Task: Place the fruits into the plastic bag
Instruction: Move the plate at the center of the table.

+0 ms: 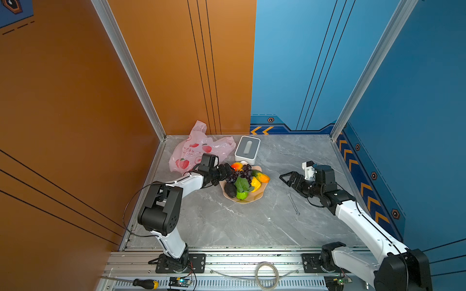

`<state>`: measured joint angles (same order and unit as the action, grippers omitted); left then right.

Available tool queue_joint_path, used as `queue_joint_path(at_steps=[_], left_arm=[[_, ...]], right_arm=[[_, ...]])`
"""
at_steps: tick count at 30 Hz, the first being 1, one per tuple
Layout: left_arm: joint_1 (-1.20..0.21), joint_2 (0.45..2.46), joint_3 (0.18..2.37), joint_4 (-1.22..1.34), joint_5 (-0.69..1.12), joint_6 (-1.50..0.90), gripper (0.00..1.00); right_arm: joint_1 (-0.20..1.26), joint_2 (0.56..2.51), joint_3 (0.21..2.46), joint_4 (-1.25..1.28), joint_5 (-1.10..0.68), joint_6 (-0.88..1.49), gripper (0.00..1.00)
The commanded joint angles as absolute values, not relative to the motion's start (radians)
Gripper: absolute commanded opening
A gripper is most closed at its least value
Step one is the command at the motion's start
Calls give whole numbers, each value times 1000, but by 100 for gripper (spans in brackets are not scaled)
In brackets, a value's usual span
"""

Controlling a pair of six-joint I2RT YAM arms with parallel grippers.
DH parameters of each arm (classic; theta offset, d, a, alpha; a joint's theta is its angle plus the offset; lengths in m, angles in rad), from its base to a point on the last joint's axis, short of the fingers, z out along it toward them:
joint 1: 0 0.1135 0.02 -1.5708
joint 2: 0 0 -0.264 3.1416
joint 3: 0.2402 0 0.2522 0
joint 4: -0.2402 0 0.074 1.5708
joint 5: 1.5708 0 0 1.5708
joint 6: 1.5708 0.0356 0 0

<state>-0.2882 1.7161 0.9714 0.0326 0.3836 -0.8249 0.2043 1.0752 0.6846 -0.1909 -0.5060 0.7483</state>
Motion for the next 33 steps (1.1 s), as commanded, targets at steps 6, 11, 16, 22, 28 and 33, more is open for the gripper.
queue_joint_path(at_steps=[6, 11, 16, 22, 28, 33], left_arm=[[-343, 1758, 1005, 65, 407, -836, 72], [-370, 1779, 1008, 93, 406, -847, 71], [-411, 1815, 1056, 109, 401, -858, 71], [-474, 1873, 1117, 112, 393, -870, 72], [-493, 1896, 1124, 114, 392, -873, 73], [-461, 1856, 1085, 107, 403, -857, 76]], right_arm=[[195, 1044, 660, -208, -519, 736, 100], [191, 1029, 654, -219, -517, 732, 100], [186, 1020, 644, -230, -514, 724, 100], [172, 999, 634, -248, -511, 713, 100], [151, 983, 632, -270, -515, 700, 100], [141, 978, 634, -279, -510, 695, 100]])
